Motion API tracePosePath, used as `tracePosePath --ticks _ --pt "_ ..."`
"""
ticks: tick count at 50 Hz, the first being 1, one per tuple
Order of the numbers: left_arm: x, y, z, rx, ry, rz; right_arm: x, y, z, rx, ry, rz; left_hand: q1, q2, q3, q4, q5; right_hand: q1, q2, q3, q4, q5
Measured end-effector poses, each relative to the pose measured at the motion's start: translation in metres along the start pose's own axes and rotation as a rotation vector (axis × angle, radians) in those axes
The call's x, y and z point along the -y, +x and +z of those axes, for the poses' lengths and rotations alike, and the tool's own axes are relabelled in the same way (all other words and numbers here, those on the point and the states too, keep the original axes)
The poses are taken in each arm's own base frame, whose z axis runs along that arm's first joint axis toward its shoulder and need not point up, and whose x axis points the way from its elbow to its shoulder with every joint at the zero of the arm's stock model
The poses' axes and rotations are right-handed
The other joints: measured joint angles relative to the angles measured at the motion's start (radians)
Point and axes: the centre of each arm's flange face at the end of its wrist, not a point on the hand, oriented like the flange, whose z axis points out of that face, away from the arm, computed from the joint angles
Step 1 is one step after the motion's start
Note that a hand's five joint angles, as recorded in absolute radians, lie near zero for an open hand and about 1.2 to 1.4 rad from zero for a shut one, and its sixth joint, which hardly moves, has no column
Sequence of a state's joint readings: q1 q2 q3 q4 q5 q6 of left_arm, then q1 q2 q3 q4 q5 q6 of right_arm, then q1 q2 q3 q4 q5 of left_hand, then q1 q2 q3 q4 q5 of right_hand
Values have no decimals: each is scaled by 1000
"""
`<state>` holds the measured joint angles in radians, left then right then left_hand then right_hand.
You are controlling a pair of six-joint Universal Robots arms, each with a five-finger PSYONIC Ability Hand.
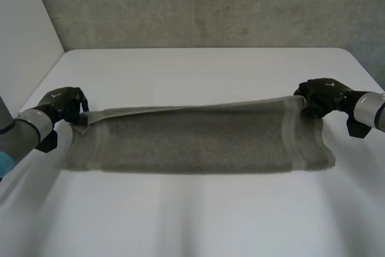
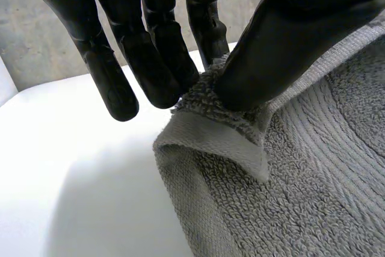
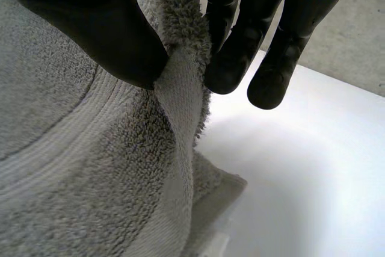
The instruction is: Fold the towel.
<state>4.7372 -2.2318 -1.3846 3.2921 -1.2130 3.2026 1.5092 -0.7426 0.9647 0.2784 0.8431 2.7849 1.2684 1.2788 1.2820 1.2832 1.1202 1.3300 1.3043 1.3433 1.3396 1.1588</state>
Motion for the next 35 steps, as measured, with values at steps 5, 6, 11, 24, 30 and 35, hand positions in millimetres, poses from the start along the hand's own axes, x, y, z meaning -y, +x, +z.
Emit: tracePosePath --ticks 5,6,11,24,30,35 --pt "3 8 4 -19 15 10 -4 -1 10 -21 -5 -17 -587 -609 -597 -611 -580 -616 -633 -609 -614 -639" --pt "4 10 5 -24 18 12 -4 -2 12 -25 -5 -22 -758 -771 -761 -769 -759 -788 -812 -783 -787 -827" --pt "12 16 4 -37 38 22 0 -5 15 -42 1 -42 -969 -979 -981 -982 -1031 -1082 -1063 -1098 -1090 -1098" --pt "51 18 -15 -31 114 49 56 -13 -12 -80 105 -130 -969 -979 -981 -982 -1041 -1087 -1063 -1098 -1090 -1098" --pt "60 20 -31 -25 123 60 83 -21 -38 -111 145 -167 -969 -979 -981 -982 -1041 -1087 -1063 -1098 -1089 -1098" --pt "50 26 -46 -28 89 88 82 -32 -54 -114 124 -162 -969 -979 -981 -982 -1035 -1087 -1063 -1098 -1089 -1098"
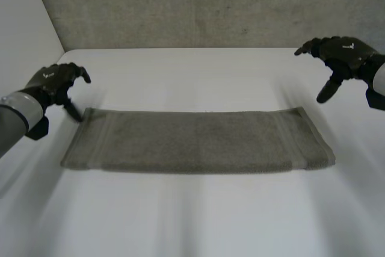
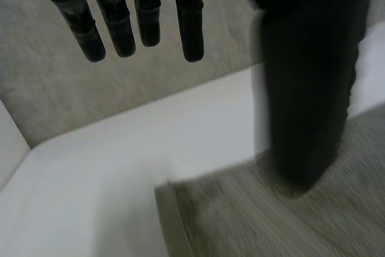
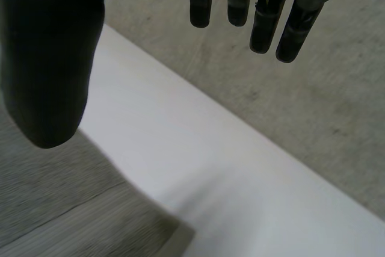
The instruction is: Fold the towel.
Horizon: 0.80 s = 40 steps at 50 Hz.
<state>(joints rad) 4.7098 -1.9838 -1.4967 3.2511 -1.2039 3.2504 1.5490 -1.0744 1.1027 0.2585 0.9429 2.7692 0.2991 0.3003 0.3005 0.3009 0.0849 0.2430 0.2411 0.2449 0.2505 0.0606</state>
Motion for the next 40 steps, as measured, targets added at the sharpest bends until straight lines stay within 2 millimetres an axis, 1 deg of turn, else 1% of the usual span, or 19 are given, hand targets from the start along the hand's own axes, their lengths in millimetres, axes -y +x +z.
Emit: tracePosePath --ticks 4,8,12,16,21,26,32,40 --pt "-15 7 -13 -9 -46 59 -13 -14 -12 19 -50 7 0 0 0 0 2 0 0 0 0 0" --pt "-35 12 -20 -16 -82 164 -36 -33 -25 59 -121 -21 0 0 0 0 3 0 0 0 0 0" --pt "-49 13 -22 -19 -92 253 -56 -48 -34 97 -180 -50 0 0 0 0 5 0 0 0 0 0" --pt "-62 12 -18 -17 -96 298 -73 -58 -39 117 -210 -64 0 0 0 0 5 0 0 0 0 0" --pt "-73 11 -11 -18 -102 307 -86 -62 -41 115 -215 -66 0 0 0 0 8 0 0 0 0 0" --pt "-81 9 -6 -11 -109 302 -93 -62 -41 108 -217 -58 0 0 0 0 9 0 0 0 0 0" --pt "-88 5 -1 20 -126 302 -99 -63 -41 104 -217 -55 0 0 0 0 9 0 0 0 0 0" --pt "-94 3 1 40 -145 302 -103 -61 -39 91 -202 -73 0 0 0 0 9 0 0 0 0 0"
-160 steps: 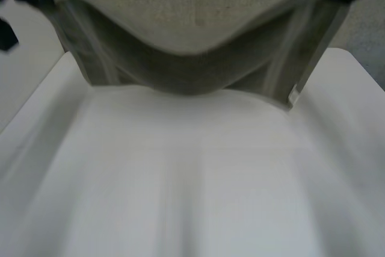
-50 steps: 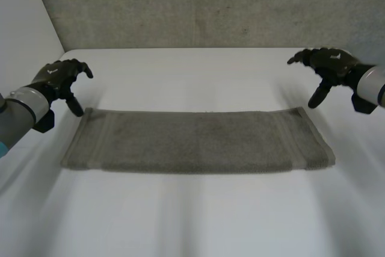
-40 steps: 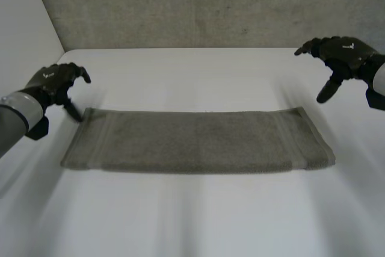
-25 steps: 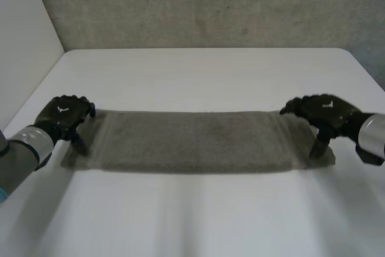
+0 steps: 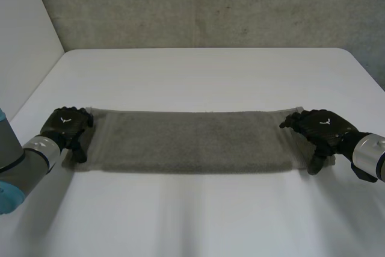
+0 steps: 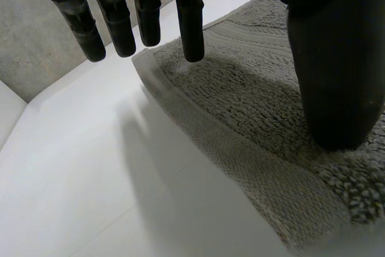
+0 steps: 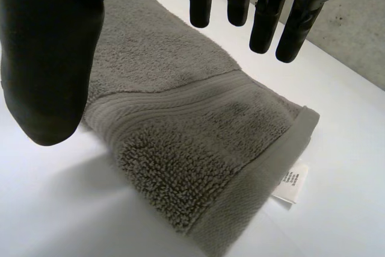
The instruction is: Fold the towel.
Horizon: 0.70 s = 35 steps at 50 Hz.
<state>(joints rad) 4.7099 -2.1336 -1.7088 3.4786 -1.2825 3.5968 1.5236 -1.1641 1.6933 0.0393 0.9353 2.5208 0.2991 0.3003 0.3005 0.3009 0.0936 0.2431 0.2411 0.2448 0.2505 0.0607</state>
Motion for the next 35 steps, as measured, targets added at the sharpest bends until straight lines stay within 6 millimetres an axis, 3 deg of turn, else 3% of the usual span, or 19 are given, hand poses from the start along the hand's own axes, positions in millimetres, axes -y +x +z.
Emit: tracePosePath --ticks 12,19,25,28,30,35 --pt "9 -1 -8 7 15 -7 -4 3 6 -18 8 -27 0 0 0 0 0 11 4 3 3 3" --pt "19 -1 -18 9 35 -6 -16 10 13 -63 -33 -51 0 0 0 0 0 115 114 110 105 133" --pt "24 0 -23 9 50 -18 -28 17 16 -99 -83 -87 0 0 0 0 0 337 343 338 332 353" --pt "28 -1 -25 10 60 -39 -31 19 17 -108 -97 -104 0 0 0 0 0 600 609 597 592 598" --pt "30 -1 -26 10 65 -54 -32 21 17 -112 -99 -112 0 0 0 0 0 878 890 868 869 892" --pt "32 -1 -27 11 73 -73 -30 28 17 -133 -96 -117 0 0 0 0 0 1057 1066 1058 1073 1093"
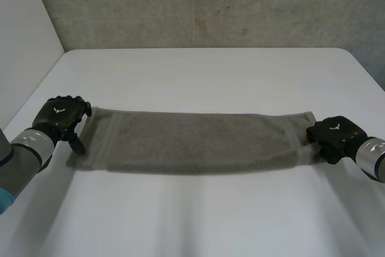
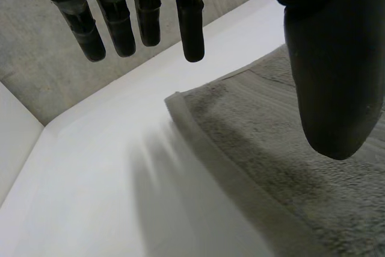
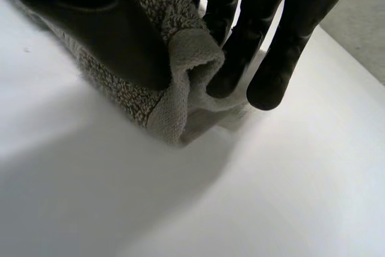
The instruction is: Fold the towel.
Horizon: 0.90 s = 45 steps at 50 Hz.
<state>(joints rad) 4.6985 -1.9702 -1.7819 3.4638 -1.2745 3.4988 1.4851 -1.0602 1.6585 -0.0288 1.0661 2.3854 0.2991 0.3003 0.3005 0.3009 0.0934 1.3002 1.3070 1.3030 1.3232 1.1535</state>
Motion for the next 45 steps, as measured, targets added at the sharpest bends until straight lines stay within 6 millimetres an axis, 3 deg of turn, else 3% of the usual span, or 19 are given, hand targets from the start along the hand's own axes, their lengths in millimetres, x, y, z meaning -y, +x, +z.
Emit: tracePosePath --ticks 7,13,16,19,21,26,30,31,32,34,35,37,41,45 --pt "7 -2 -4 10 20 0 7 43 -10 -138 13 -9 0 0 0 0 0 7 1 5 11 3" --pt "19 -6 -8 24 55 6 29 88 -21 -268 63 -50 0 0 0 0 0 7 1 5 11 3" --pt "28 -8 -11 31 80 0 48 103 -25 -304 101 -74 0 0 0 0 -1 7 2 6 11 3" --pt "40 -10 -14 39 111 -19 79 100 -26 -287 162 -90 0 0 0 0 -1 11 4 11 11 3" --pt "51 -13 -17 46 142 -43 117 80 -25 -228 241 -104 0 0 0 0 -1 11 7 18 11 3" --pt "67 -17 -21 53 189 -87 167 26 -21 -89 353 -124 0 0 0 0 -1 11 12 28 12 3" --pt "79 -18 -25 52 228 -126 201 -57 -14 96 443 -170 0 0 0 0 -1 12 11 28 12 0" --pt "81 -16 -26 48 236 -134 206 -89 -12 161 459 -188 0 0 0 0 -1 -5 -7 10 -8 -10" --pt "82 -16 -27 46 239 -138 208 -100 -11 182 464 -195 0 0 0 0 -1 -74 -80 -64 -67 -79" --pt "85 -12 -29 35 248 -148 209 -158 -8 281 477 -232 0 0 0 0 -1 -368 -383 -362 -362 -379" --pt "85 -10 -29 31 249 -149 208 -169 -7 298 474 -239 0 0 0 0 -1 -469 -486 -460 -480 -504" --pt "86 -4 -31 16 250 -153 199 -212 -4 361 456 -269 0 0 0 0 -1 -729 -747 -729 -737 -767" --pt "85 5 -32 -8 245 -152 184 -243 1 403 420 -292 0 0 0 0 -2 -823 -822 -819 -843 -880" --pt "82 12 -32 -27 236 -148 183 -234 1 384 404 -279 0 0 0 0 -2 -829 -827 -829 -855 -893"
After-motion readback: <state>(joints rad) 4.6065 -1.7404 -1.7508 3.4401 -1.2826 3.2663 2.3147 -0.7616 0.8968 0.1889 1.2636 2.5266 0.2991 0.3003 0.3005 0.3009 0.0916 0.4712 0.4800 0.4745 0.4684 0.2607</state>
